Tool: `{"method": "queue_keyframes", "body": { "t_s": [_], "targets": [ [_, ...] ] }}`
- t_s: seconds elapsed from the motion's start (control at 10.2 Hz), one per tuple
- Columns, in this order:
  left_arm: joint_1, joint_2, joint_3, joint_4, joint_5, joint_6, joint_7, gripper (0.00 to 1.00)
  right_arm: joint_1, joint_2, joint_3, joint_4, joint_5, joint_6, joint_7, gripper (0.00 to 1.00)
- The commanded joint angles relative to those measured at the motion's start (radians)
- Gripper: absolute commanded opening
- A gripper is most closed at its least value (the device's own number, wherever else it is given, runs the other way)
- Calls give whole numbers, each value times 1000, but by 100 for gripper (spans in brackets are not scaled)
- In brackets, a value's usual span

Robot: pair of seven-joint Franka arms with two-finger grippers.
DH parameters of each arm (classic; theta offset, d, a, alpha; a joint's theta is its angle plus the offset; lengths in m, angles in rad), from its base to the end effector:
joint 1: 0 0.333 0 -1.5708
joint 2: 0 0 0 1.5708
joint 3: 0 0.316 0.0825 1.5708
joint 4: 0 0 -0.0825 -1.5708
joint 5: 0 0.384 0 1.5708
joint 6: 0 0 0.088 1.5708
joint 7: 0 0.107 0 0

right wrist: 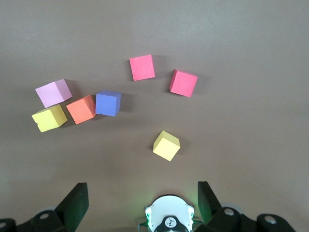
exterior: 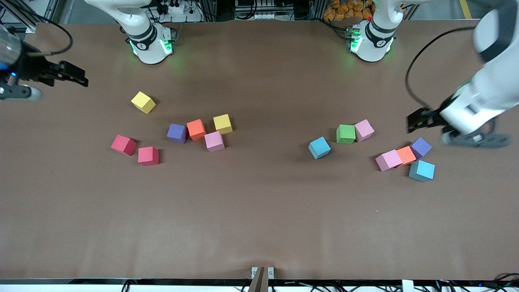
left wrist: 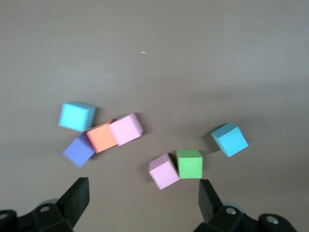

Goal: Form number 2 with 11 blocks
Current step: 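Reach the right gripper to the red cube while the left gripper reaches the cyan cube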

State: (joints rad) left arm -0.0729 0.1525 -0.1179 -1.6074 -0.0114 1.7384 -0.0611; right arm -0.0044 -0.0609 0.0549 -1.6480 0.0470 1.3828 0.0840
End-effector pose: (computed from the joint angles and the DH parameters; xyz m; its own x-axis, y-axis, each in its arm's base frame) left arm 0.5973 -0.1119 0.5334 0.9917 -0.1264 -0.0222 -0.1258 -0.9917 0.0278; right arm 0.5119 0.0325 0.6071 0.9782 -0.0265 -0.2057 -0.0326 -0.9991 -0.0265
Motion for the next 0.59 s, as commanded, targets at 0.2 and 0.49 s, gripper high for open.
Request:
{"method": "queue_keyframes", "body": {
  "t_s": [0.2,0.49],
  "targets": [
    [-19,97,-129,-189,-8,231,-52,100,26,16,6,-255,47,302,3,100],
    [-115,182,-135,-203,-2,312,-476,100,55,175,5,-269,42,514,-41,100]
  ]
}}
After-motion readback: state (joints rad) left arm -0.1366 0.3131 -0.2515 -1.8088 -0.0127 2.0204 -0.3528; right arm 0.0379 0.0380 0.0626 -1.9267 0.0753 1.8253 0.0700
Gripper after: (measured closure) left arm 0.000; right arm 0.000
